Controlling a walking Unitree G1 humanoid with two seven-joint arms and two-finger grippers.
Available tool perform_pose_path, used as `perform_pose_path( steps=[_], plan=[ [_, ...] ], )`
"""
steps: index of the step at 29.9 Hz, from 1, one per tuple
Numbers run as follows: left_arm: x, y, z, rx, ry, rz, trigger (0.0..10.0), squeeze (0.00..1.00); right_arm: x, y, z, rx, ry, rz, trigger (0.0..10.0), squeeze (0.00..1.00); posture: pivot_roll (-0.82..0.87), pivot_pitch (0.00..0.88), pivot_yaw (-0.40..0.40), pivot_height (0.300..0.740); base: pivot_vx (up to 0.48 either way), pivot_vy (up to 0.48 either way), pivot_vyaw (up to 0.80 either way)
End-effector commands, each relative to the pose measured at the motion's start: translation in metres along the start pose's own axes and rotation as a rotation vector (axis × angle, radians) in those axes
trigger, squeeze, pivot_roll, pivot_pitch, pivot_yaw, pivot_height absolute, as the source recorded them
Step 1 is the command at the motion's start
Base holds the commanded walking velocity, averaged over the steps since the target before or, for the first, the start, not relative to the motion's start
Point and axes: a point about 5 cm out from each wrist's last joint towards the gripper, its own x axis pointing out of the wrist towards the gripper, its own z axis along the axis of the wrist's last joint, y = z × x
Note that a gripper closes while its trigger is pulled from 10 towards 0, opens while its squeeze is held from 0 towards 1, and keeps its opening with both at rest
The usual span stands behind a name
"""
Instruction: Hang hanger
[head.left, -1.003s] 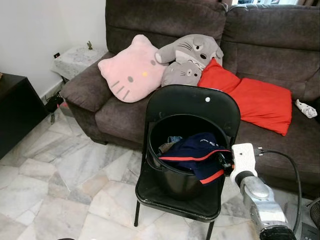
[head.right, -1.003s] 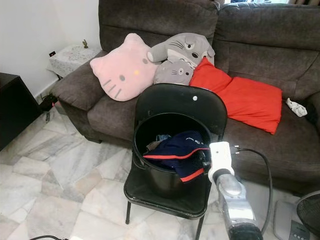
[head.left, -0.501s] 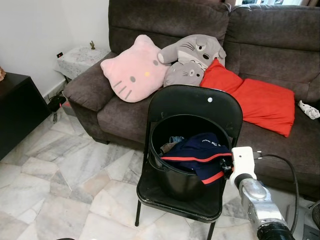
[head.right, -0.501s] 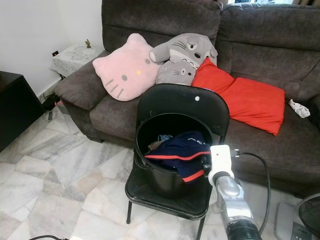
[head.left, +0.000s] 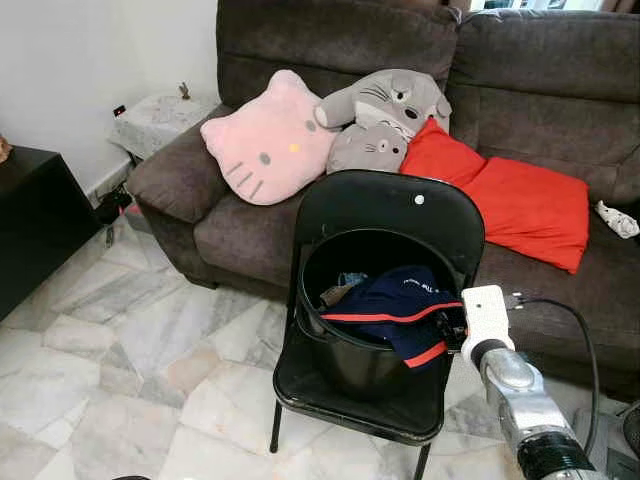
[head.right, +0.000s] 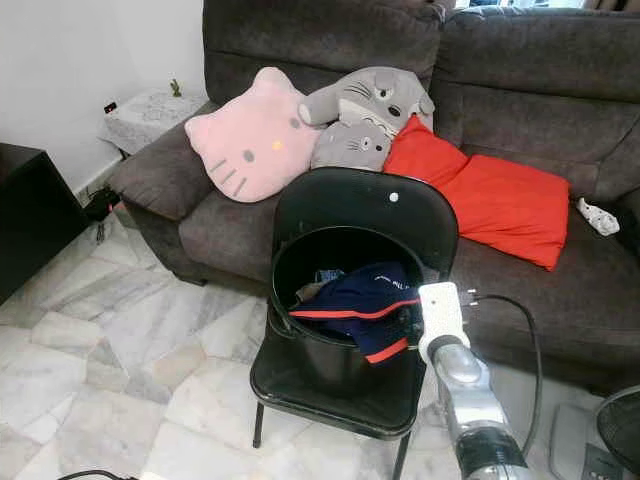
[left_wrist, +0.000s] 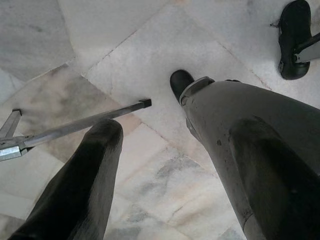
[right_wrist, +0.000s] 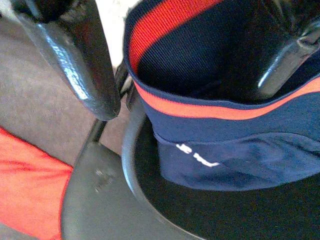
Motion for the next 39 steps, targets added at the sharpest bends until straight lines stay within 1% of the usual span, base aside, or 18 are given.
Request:
perform_pose_path(
  steps=[1, 4, 5, 6, 7, 13, 16, 17, 18, 19, 20, 22, 26, 27, 28, 29, 30, 39],
  plan=[
    [-0.002, 0.004, -0.009, 0.010, 0.030, 0.008, 10.0, 0.00, 0.001, -0.002, 0.000, -0.030, 0.005, 0.006, 10.0, 1.00, -0.09, 0.089, 0.057, 0.740, 0.000, 0.000, 0.00],
    [-0.002, 0.004, -0.009, 0.012, 0.030, 0.008, 10.0, 0.00, 0.001, -0.006, 0.000, -0.044, 0.008, -0.005, 10.0, 1.00, -0.09, 0.088, 0.058, 0.740, 0.000, 0.000, 0.00],
    [-0.002, 0.004, -0.009, 0.014, 0.030, 0.008, 10.0, 0.00, 0.002, -0.010, 0.001, -0.059, 0.010, -0.023, 10.0, 0.46, -0.09, 0.086, 0.059, 0.740, 0.000, 0.000, 0.00],
    [-0.002, 0.004, -0.009, 0.014, 0.030, 0.008, 10.0, 0.00, 0.002, -0.012, 0.001, -0.063, 0.011, -0.029, 10.0, 0.46, -0.09, 0.086, 0.059, 0.740, 0.000, 0.000, 0.00],
    [-0.002, 0.004, -0.009, 0.015, 0.030, 0.007, 10.0, 0.00, 0.002, -0.014, 0.001, -0.071, 0.013, -0.038, 10.0, 0.00, -0.09, 0.085, 0.060, 0.740, 0.000, 0.000, 0.00],
    [-0.002, 0.005, -0.009, 0.018, 0.030, 0.007, 10.0, 0.00, 0.003, -0.018, 0.001, -0.078, 0.021, -0.053, 10.0, 0.00, -0.08, 0.087, 0.060, 0.740, 0.000, 0.000, 0.00],
    [-0.002, 0.005, -0.009, 0.019, 0.031, 0.007, 10.0, 0.00, 0.005, -0.017, 0.005, -0.083, -0.008, -0.041, 10.0, 0.00, -0.08, 0.088, 0.060, 0.740, 0.000, 0.000, 0.00],
    [-0.002, 0.005, -0.009, 0.018, 0.031, 0.008, 10.0, 0.00, 0.005, -0.016, 0.007, -0.077, -0.019, -0.035, 8.5, 0.00, -0.08, 0.088, 0.061, 0.740, 0.000, 0.000, 0.00],
    [-0.002, 0.005, -0.009, 0.018, 0.031, 0.008, 10.0, 0.00, 0.006, -0.015, 0.008, -0.075, -0.024, -0.034, 4.9, 0.00, -0.08, 0.090, 0.061, 0.740, 0.000, 0.000, 0.00],
    [-0.002, 0.005, -0.009, 0.018, 0.032, 0.009, 10.0, 0.00, 0.006, -0.014, 0.009, -0.071, -0.028, -0.032, 2.1, 0.00, -0.08, 0.091, 0.061, 0.740, 0.000, 0.000, 0.00],
    [-0.002, 0.005, -0.009, 0.018, 0.032, 0.009, 10.0, 0.00, 0.006, -0.014, 0.009, -0.072, -0.029, -0.030, 0.9, 0.00, -0.08, 0.091, 0.061, 0.740, 0.000, 0.000, 0.00],
    [-0.002, 0.005, -0.009, 0.018, 0.032, 0.009, 10.0, 0.00, 0.007, -0.013, 0.009, -0.077, -0.030, -0.026, 0.9, 0.00, -0.07, 0.093, 0.062, 0.740, 0.000, 0.000, 0.00],
    [-0.002, 0.005, -0.009, 0.018, 0.032, 0.009, 10.0, 0.00, 0.007, -0.011, 0.008, -0.076, -0.023, -0.023, 0.3, 0.00, -0.07, 0.096, 0.062, 0.740, 0.000, 0.000, 0.00],
    [-0.002, 0.005, -0.009, 0.018, 0.032, 0.009, 10.0, 0.00, 0.007, -0.010, 0.006, -0.075, -0.014, -0.027, 0.7, 0.00, -0.07, 0.096, 0.062, 0.740, 0.000, 0.000, 0.00],
    [-0.002, 0.005, -0.009, 0.018, 0.032, 0.009, 10.0, 0.00, 0.007, -0.010, 0.006, -0.075, -0.014, -0.027, 0.7, 0.00, -0.07, 0.096, 0.062, 0.740, 0.000, 0.000, 0.00],
    [-0.002, 0.005, -0.009, 0.018, 0.032, 0.009, 10.0, 0.00, 0.007, -0.010, 0.003, -0.069, 0.004, -0.036, 3.6, 0.00, -0.07, 0.098, 0.063, 0.740, 0.000, 0.000, 0.00],
    [-0.002, 0.005, -0.009, 0.019, 0.032, 0.009, 10.0, 0.00, 0.007, -0.010, -0.001, -0.063, 0.023, -0.044, 10.0, 0.00, -0.07, 0.098, 0.064, 0.740, 0.000, 0.000, 0.00],
    [-0.002, 0.005, -0.009, 0.023, 0.032, 0.007, 10.0, 0.00, 0.007, -0.003, -0.008, 0.007, 0.050, -0.037, 10.0, 0.00, -0.07, 0.099, 0.064, 0.740, 0.000, 0.000, 0.00]
  ],
)
